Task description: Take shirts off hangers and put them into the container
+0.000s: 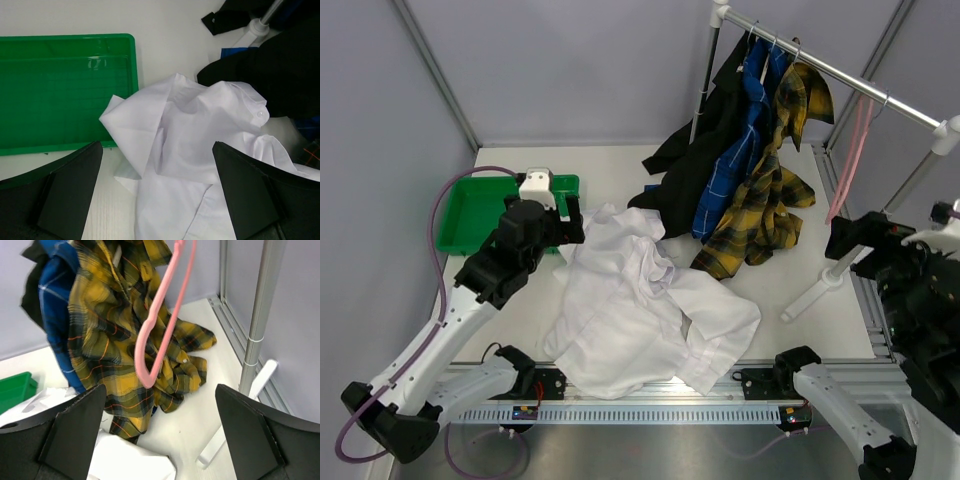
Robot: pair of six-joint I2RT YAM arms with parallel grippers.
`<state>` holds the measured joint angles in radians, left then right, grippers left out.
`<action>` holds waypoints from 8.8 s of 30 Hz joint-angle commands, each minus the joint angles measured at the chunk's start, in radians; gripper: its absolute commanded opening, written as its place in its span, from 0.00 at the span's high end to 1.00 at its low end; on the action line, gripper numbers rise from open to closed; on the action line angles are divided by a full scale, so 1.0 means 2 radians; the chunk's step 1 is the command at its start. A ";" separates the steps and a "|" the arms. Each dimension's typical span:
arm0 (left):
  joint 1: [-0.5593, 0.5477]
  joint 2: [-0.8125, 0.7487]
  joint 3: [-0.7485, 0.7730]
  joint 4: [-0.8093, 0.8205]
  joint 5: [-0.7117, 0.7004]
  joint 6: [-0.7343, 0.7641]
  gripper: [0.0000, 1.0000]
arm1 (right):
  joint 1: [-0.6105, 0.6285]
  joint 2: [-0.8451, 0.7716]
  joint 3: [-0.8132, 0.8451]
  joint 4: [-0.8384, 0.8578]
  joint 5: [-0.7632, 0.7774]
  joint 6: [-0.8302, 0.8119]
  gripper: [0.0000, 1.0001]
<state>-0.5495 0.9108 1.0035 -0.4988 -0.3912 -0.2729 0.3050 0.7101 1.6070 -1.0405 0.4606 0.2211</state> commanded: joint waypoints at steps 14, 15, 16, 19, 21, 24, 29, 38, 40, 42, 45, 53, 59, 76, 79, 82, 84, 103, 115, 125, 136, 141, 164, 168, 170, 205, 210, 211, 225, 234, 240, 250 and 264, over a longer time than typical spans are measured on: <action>-0.118 0.102 -0.023 0.037 0.045 -0.078 0.01 | -0.002 -0.143 -0.143 0.067 -0.141 -0.070 0.01; -0.126 0.111 -0.026 0.045 0.045 -0.088 0.01 | -0.002 -0.147 -0.151 0.067 -0.143 -0.071 0.01; -0.129 0.121 -0.031 0.052 0.045 -0.093 0.01 | -0.002 -0.153 -0.155 0.068 -0.144 -0.072 0.01; -0.142 0.163 -0.036 0.087 0.032 -0.108 0.01 | -0.002 -0.164 -0.171 0.068 -0.147 -0.075 0.01; -0.146 0.199 -0.033 0.110 0.021 -0.111 0.01 | -0.002 -0.167 -0.177 0.068 -0.151 -0.075 0.01; -0.149 0.245 -0.027 0.134 0.022 -0.120 0.01 | -0.002 -0.176 -0.184 0.067 -0.161 -0.074 0.00; -0.149 0.309 -0.025 0.143 0.009 -0.143 0.01 | -0.002 -0.186 -0.189 0.064 -0.185 -0.073 0.00; -0.150 0.335 -0.027 0.111 -0.030 -0.173 0.70 | -0.001 -0.216 -0.208 0.072 -0.200 -0.079 0.00; -0.150 0.305 -0.022 0.085 -0.043 -0.170 1.00 | -0.001 -0.219 -0.208 0.072 -0.201 -0.078 0.01; -0.150 0.273 -0.009 0.054 -0.058 -0.169 1.00 | -0.001 -0.220 -0.209 0.074 -0.204 -0.078 0.01; -0.150 0.237 0.040 -0.025 -0.098 -0.160 1.00 | -0.001 -0.221 -0.213 0.075 -0.209 -0.076 0.01; -0.061 0.180 0.145 -0.114 -0.127 -0.075 1.00 | -0.001 -0.231 -0.219 0.077 -0.219 -0.074 0.01; 0.025 0.179 0.225 -0.155 -0.132 -0.019 0.99 | -0.001 -0.241 -0.220 0.075 -0.225 -0.074 0.01; 0.262 0.314 0.323 -0.115 -0.066 -0.030 0.97 | -0.001 -0.260 -0.238 0.089 -0.258 -0.068 0.00; 0.281 0.354 0.314 -0.111 -0.049 -0.045 0.97 | -0.001 -0.270 -0.246 0.091 -0.262 -0.069 0.00; 0.310 0.409 0.304 -0.111 -0.025 -0.065 0.99 | -0.001 -0.280 -0.256 0.094 -0.263 -0.071 0.00; 0.327 0.441 0.295 -0.103 -0.015 -0.075 1.00 | 0.000 -0.286 -0.263 0.097 -0.263 -0.071 0.01; 0.354 0.388 0.241 -0.073 0.047 -0.091 0.01 | 0.029 -0.293 -0.277 0.108 -0.243 -0.077 0.00; 0.211 0.103 0.065 -0.113 0.040 -0.093 0.01 | 0.029 -0.293 -0.274 0.106 -0.254 -0.072 0.00; 0.017 0.053 -0.132 -0.090 0.026 -0.209 0.01 | 0.029 -0.295 -0.278 0.107 -0.265 -0.065 0.01; -0.031 0.185 -0.177 -0.035 -0.015 -0.274 0.01 | 0.029 -0.299 -0.282 0.102 -0.265 -0.064 0.01; -0.030 0.219 -0.187 -0.019 -0.020 -0.279 0.14 | 0.029 -0.304 -0.287 0.104 -0.265 -0.065 0.01; 0.046 0.148 0.098 -0.170 -0.130 -0.138 1.00 | 0.029 -0.300 -0.285 0.105 -0.269 -0.068 0.01; 0.114 0.173 0.177 -0.164 -0.110 -0.090 1.00 | 0.029 -0.300 -0.283 0.105 -0.272 -0.068 0.01; 0.150 0.201 0.206 -0.157 -0.100 -0.076 1.00 | 0.029 -0.301 -0.284 0.105 -0.272 -0.067 0.01; 0.341 0.565 0.314 -0.106 0.084 -0.106 0.56 | 0.029 -0.291 -0.301 0.115 -0.269 -0.071 0.00; 0.340 0.447 0.316 -0.116 0.091 -0.094 0.08 | 0.029 -0.298 -0.303 0.117 -0.274 -0.068 0.00; 0.341 0.430 0.314 -0.118 0.093 -0.093 0.04 | 0.029 -0.298 -0.303 0.117 -0.274 -0.066 0.00; 0.315 0.086 0.012 -0.088 0.117 -0.136 0.01 | 0.029 -0.321 -0.299 0.113 -0.284 -0.065 0.01; 0.315 -0.034 -0.203 -0.037 0.088 -0.230 0.01 | 0.029 -0.335 -0.308 0.121 -0.289 -0.067 0.01; 0.315 -0.028 -0.262 0.031 0.059 -0.285 0.01 | 0.030 -0.334 -0.299 0.113 -0.292 -0.068 0.01; 0.315 0.029 -0.293 0.129 0.042 -0.320 0.10 | 0.029 -0.343 -0.300 0.111 -0.292 -0.071 0.01; 0.315 0.059 -0.222 0.123 0.072 -0.322 1.00 | 0.030 -0.337 -0.301 0.112 -0.291 -0.071 0.01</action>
<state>0.0792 1.0485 0.4519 -0.2813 -0.2523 -0.9165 0.3527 0.0307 0.9943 -0.8333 -0.0994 0.1009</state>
